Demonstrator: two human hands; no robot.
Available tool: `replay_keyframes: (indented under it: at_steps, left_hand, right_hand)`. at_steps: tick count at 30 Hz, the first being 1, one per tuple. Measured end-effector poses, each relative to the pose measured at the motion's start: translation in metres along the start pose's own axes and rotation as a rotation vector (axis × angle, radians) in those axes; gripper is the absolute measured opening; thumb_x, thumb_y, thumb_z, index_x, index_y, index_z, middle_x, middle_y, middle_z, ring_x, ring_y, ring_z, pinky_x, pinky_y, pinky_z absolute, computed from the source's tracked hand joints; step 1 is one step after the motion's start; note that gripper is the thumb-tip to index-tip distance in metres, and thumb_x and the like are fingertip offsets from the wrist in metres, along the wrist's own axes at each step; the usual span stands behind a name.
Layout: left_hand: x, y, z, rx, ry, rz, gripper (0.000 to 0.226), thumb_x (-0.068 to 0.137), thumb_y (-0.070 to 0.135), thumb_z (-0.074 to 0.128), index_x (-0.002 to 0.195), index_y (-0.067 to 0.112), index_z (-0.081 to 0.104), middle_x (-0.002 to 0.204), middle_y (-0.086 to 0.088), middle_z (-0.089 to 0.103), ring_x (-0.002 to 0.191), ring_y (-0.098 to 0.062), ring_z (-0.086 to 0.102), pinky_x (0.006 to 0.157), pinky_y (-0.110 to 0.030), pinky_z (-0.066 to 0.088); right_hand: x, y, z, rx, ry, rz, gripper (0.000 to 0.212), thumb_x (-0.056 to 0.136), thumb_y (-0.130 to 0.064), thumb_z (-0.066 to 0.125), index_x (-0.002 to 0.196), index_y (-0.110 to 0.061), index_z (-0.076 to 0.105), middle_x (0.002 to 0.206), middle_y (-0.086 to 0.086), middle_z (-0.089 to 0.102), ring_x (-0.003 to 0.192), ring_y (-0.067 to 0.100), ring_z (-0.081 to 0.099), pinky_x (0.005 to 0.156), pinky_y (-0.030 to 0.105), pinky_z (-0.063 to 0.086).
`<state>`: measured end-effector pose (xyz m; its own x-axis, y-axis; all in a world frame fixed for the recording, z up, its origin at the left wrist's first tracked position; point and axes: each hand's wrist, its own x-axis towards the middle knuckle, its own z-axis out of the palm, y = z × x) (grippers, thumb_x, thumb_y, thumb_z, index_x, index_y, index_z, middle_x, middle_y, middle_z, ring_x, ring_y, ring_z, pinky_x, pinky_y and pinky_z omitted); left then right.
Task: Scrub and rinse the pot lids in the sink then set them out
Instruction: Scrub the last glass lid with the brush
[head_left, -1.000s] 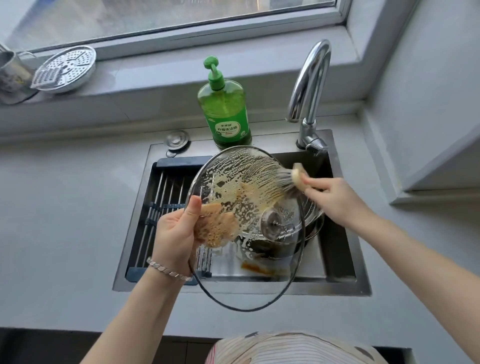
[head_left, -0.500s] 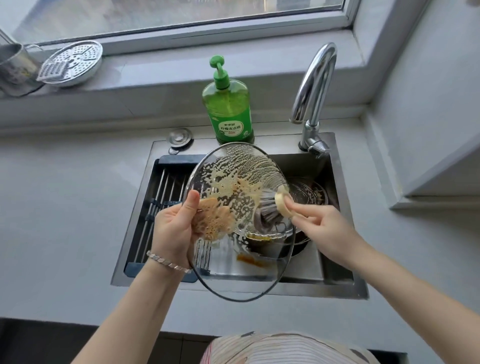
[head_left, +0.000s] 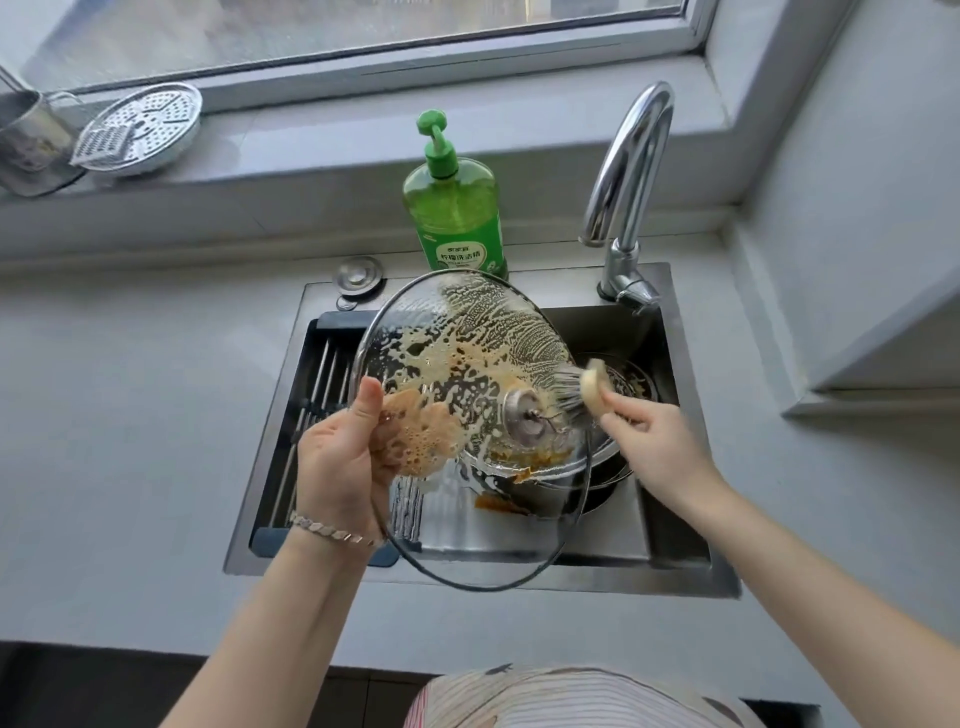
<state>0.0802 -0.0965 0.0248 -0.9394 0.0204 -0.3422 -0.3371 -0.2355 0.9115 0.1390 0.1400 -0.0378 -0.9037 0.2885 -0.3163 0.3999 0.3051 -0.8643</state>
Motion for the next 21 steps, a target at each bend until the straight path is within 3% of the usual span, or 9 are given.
replay_keyframes:
  at_steps: [2, 3, 5, 7, 9, 11, 14, 17, 21]
  left_hand:
    - [0.001, -0.002, 0.000, -0.027, 0.055, -0.020, 0.068, 0.054, 0.049, 0.074, 0.085, -0.010, 0.061, 0.084, -0.021, 0.068, 0.082, -0.034, 0.059, 0.077, -0.052, 0.048]
    - [0.000, -0.002, -0.001, -0.052, 0.063, -0.033, 0.063, 0.060, 0.046, 0.072, 0.089, -0.009, 0.061, 0.088, -0.021, 0.067, 0.084, -0.035, 0.059, 0.077, -0.051, 0.050]
    - [-0.002, -0.003, -0.003, -0.097, 0.063, -0.053, 0.050, 0.071, 0.039, 0.062, 0.093, -0.006, 0.062, 0.092, -0.020, 0.067, 0.081, -0.034, 0.066, 0.071, -0.046, 0.056]
    - [-0.004, -0.005, -0.003, -0.092, 0.063, -0.051, 0.055, 0.072, 0.037, 0.059, 0.097, -0.012, 0.058, 0.094, -0.022, 0.067, 0.079, -0.032, 0.069, 0.068, -0.045, 0.058]
    - [-0.004, -0.007, -0.001, -0.053, 0.084, -0.017, 0.059, 0.071, 0.039, 0.061, 0.096, -0.015, 0.057, 0.097, -0.025, 0.065, 0.080, -0.034, 0.069, 0.069, -0.047, 0.057]
    - [0.000, -0.007, -0.002, -0.078, 0.110, -0.006, 0.043, 0.072, 0.036, 0.061, 0.082, -0.005, 0.068, 0.093, -0.022, 0.068, 0.078, -0.031, 0.070, 0.069, -0.046, 0.058]
    - [0.003, -0.004, -0.002, -0.183, 0.132, -0.019, 0.030, 0.078, 0.031, 0.057, 0.067, 0.013, 0.077, 0.084, -0.009, 0.074, 0.079, -0.025, 0.071, 0.072, -0.043, 0.058]
    - [0.003, -0.006, 0.005, -0.131, 0.167, 0.000, 0.026, 0.071, 0.035, 0.063, 0.064, 0.015, 0.077, 0.089, -0.013, 0.072, 0.085, -0.033, 0.068, 0.085, -0.053, 0.051]
    - [0.009, -0.005, 0.010, -0.130, 0.284, -0.014, 0.030, 0.081, 0.031, 0.065, 0.058, 0.012, 0.069, 0.078, -0.010, 0.064, 0.079, -0.029, 0.059, 0.085, -0.054, 0.048]
  right_hand:
    - [-0.010, -0.011, 0.005, 0.006, -0.077, -0.033, 0.037, 0.094, -0.018, 0.053, 0.128, -0.027, 0.044, 0.047, -0.031, 0.048, 0.048, -0.009, 0.049, 0.052, 0.005, 0.035]
    - [-0.010, -0.012, 0.002, -0.019, -0.079, -0.022, 0.037, 0.094, -0.016, 0.053, 0.128, -0.028, 0.043, 0.047, -0.031, 0.048, 0.049, -0.009, 0.051, 0.052, 0.005, 0.037]
    - [0.002, -0.004, -0.005, -0.044, -0.003, 0.033, 0.037, 0.093, -0.019, 0.054, 0.128, -0.029, 0.050, 0.082, -0.023, 0.066, 0.081, -0.001, 0.063, 0.075, 0.016, 0.047]
    - [0.005, -0.003, -0.007, -0.080, 0.015, 0.147, 0.037, 0.093, -0.020, 0.053, 0.129, -0.026, 0.053, 0.114, -0.004, 0.066, 0.105, 0.016, 0.060, 0.091, 0.031, 0.044]
    - [-0.006, -0.007, 0.003, -0.050, -0.044, 0.080, 0.038, 0.093, -0.018, 0.053, 0.127, -0.033, 0.051, 0.091, -0.013, 0.070, 0.078, 0.003, 0.063, 0.073, 0.020, 0.048]
    - [-0.023, -0.012, 0.013, -0.008, -0.129, 0.004, 0.038, 0.093, -0.017, 0.054, 0.125, -0.037, 0.048, 0.070, -0.025, 0.061, 0.057, -0.009, 0.052, 0.058, 0.006, 0.039]
    - [-0.019, -0.008, 0.014, -0.018, -0.087, 0.030, 0.036, 0.093, -0.025, 0.054, 0.129, -0.030, 0.052, 0.092, -0.019, 0.062, 0.073, -0.008, 0.053, 0.075, 0.014, 0.040]
    - [-0.023, -0.015, 0.021, -0.111, -0.080, 0.062, 0.037, 0.094, -0.028, 0.051, 0.130, -0.033, 0.051, 0.117, -0.003, 0.066, 0.105, 0.016, 0.060, 0.091, 0.035, 0.047]
    - [-0.046, -0.022, 0.039, -0.118, -0.187, -0.135, 0.035, 0.093, -0.026, 0.052, 0.124, -0.042, 0.053, 0.118, -0.001, 0.066, 0.112, 0.022, 0.059, 0.097, 0.044, 0.045]
